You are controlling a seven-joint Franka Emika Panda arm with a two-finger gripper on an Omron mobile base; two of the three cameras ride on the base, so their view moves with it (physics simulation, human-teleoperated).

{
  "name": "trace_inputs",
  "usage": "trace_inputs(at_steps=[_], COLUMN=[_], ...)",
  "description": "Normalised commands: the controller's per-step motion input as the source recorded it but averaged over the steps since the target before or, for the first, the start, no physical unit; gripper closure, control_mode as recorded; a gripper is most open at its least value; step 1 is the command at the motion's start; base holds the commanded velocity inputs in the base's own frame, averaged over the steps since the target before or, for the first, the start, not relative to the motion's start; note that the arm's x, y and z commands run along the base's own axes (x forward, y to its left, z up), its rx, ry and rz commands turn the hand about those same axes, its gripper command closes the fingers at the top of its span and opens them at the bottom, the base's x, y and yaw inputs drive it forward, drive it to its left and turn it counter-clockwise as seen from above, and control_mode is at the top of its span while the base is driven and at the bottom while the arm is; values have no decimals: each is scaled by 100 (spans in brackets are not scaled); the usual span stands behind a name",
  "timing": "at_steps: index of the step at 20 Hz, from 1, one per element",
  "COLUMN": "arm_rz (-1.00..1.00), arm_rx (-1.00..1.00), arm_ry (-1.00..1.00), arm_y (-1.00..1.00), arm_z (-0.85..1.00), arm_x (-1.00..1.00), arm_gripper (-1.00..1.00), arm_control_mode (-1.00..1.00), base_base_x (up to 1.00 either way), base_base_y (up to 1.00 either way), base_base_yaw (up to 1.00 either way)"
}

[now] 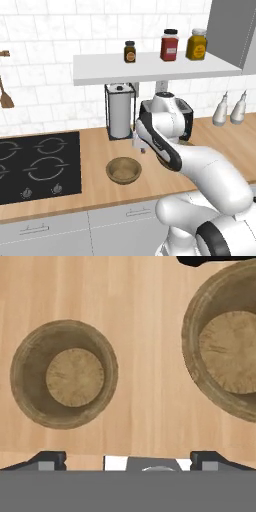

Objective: Pick up the bowls on the counter and stack them on top of one another in the open cabinet. Place the smaller bowl on top of the larger bowl.

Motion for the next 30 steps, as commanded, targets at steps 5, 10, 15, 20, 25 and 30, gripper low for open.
trace_inputs(at_steps=[5,10,15,20,25,30], arm_rz=[-6,-5,-3,0,0,0], arm_rx=[0,0,0,0,0,0], arm_ry=[0,1,0,0,0,-4], arm_y=[27,26,5,14,19,2], arm_z=[-58,-40,-37,-31,-22,-34], arm_x=[14,21,28,26,21,2], arm_gripper=[-100,-100,-100,-100,-100,-100], arm_control_mode=[-100,-100,-100,-100,-100,-100], base_base_x=[0,0,0,0,0,0], base_base_y=[0,0,0,0,0,0], base_base_yaw=[0,0,0,0,0,0])
